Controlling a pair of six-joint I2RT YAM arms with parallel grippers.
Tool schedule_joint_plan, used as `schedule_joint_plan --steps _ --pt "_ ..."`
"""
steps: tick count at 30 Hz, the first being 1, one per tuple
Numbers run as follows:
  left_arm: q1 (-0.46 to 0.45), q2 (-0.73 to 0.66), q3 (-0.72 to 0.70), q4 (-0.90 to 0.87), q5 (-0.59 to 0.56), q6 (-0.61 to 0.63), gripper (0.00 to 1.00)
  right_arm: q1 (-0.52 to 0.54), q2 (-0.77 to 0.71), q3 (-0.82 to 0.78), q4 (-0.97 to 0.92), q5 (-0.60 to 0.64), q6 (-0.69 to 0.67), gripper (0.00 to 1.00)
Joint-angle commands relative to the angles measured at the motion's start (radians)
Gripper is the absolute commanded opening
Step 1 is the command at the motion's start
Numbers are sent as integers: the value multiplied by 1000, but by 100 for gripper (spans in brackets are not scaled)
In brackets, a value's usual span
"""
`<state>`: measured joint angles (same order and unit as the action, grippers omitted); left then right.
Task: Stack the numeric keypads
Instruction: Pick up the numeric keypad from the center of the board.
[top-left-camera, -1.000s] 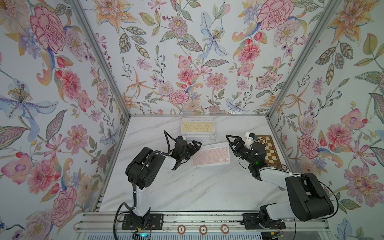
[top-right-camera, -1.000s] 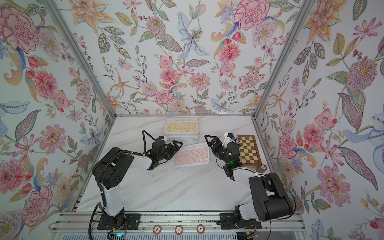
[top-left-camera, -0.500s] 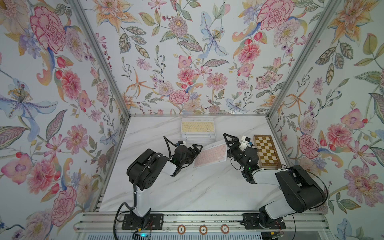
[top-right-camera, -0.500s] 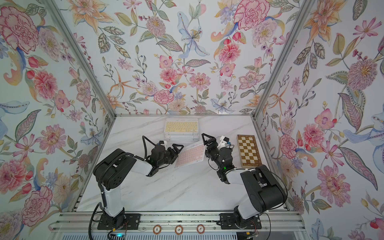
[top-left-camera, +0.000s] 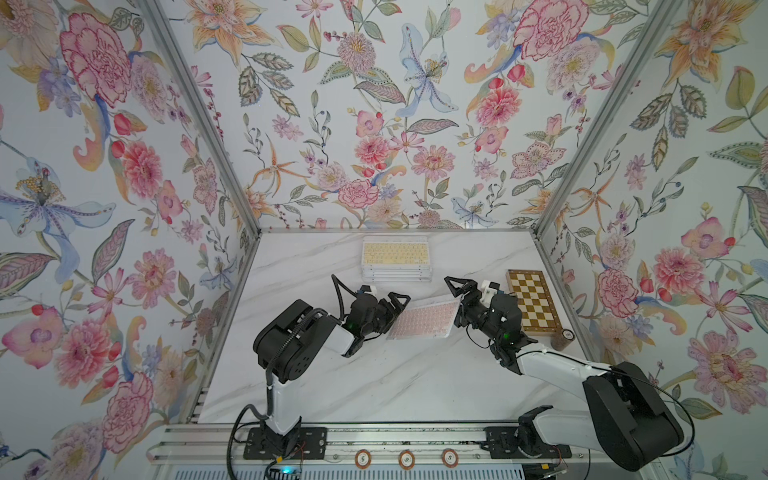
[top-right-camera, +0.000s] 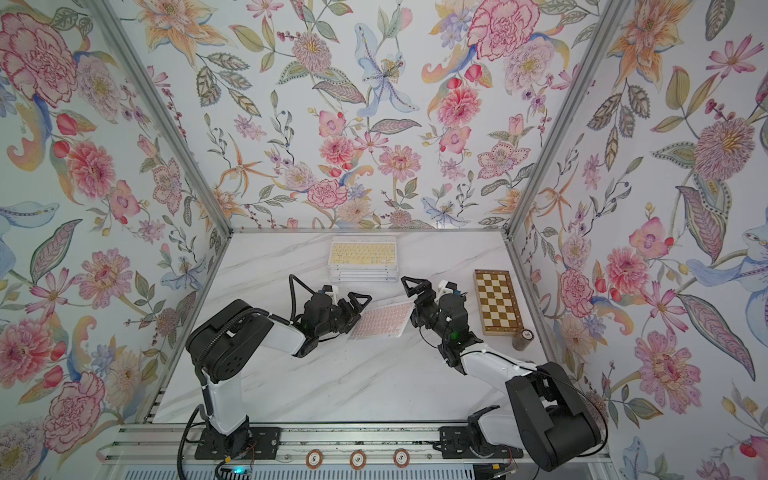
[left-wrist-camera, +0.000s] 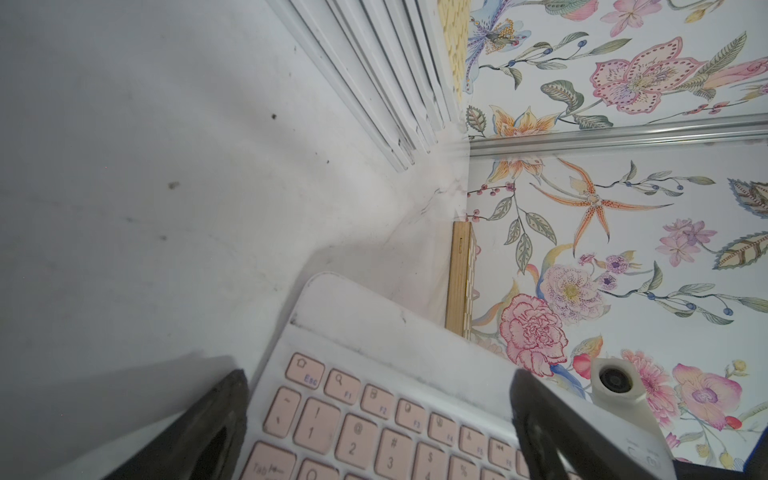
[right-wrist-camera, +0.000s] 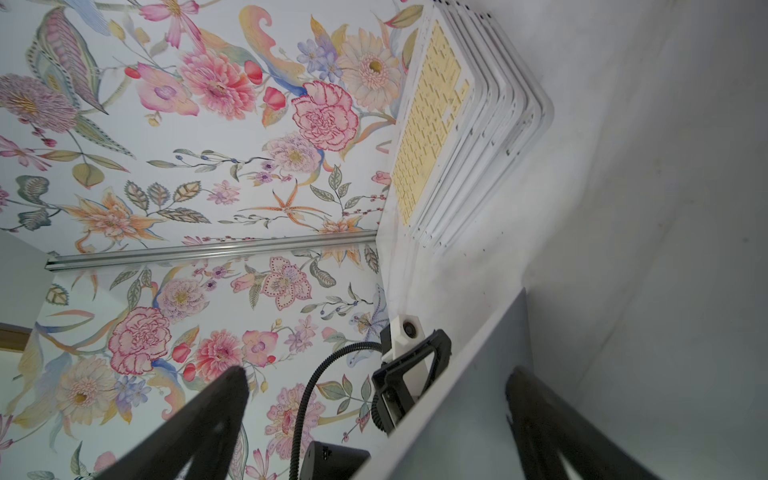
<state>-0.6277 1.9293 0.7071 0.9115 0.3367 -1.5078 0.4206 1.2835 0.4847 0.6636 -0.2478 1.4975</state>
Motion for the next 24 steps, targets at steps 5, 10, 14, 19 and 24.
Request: schedule_joint_plan --steps 5,10,14,19,24 --pt "-6 -7 -15 -33 15 -9 99 45 -58 150 -398 -96 69 99" --pt "-1 -3 -6 -34 16 -9 99 112 -49 224 -515 -92 102 99" --pt "7 -6 -12 -27 15 -11 99 168 -45 284 -603 -52 102 99" --pt "26 -9 -27 -13 19 -11 99 221 -50 339 -662 -19 114 96" --pt "48 -13 -36 -11 25 -9 99 296 -43 376 -691 -6 118 93"
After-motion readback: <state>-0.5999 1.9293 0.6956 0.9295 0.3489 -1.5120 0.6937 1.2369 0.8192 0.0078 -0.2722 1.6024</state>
